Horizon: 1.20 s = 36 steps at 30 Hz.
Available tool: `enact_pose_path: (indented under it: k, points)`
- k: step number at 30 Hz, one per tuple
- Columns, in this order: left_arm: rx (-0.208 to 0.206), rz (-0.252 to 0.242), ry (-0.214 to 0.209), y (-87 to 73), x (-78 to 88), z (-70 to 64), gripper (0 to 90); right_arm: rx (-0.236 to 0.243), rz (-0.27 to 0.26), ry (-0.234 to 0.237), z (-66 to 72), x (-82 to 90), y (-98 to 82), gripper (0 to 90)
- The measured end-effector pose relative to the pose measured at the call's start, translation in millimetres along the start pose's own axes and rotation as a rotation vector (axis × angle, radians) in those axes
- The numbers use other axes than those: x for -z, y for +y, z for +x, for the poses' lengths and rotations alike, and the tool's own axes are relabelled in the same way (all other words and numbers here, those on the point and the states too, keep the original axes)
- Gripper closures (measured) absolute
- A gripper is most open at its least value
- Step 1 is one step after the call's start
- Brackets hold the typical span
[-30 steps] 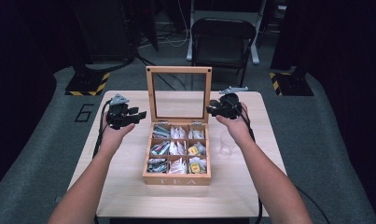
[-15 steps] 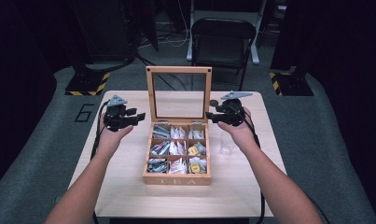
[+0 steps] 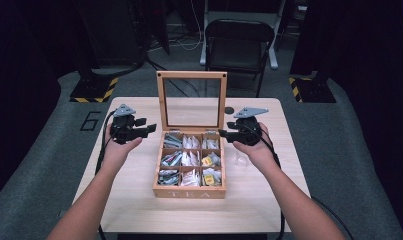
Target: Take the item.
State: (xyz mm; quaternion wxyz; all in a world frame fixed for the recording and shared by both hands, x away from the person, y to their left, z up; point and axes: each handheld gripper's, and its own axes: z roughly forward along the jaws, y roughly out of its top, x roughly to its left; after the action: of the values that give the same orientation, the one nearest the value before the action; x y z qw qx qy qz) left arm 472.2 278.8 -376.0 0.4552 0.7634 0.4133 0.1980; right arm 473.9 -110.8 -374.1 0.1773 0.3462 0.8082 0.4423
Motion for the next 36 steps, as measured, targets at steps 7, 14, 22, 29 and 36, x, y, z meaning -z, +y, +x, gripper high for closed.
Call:
enact_pose_path:
  k: [7, 14, 22, 29, 36]
  points:
    - [-0.016, 0.004, -0.016, 0.7, 5.2, -5.5, 46.9, 0.031, 0.002, 0.026, 16.6, 5.8, -8.4, 58.2]
    - [-0.023, 0.004, -0.019, -1.7, 9.0, -7.9, 47.0, 0.05, 0.024, 0.073, 27.5, 3.2, -22.1, 64.4]
    - [-0.003, -0.001, -0.024, -8.7, 9.9, -6.5, 47.1, 0.063, 0.04, 0.112, 34.5, 0.8, -36.4, 66.5]
    - [0.009, 0.005, -0.026, -13.0, 10.9, -3.4, 47.3, 0.051, 0.056, 0.133, 40.3, -2.6, -44.4, 62.4]
    - [0.005, -0.002, -0.022, -15.1, 14.2, -4.6, 47.3, 0.059, 0.065, 0.152, 46.5, -6.3, -50.7, 62.0]
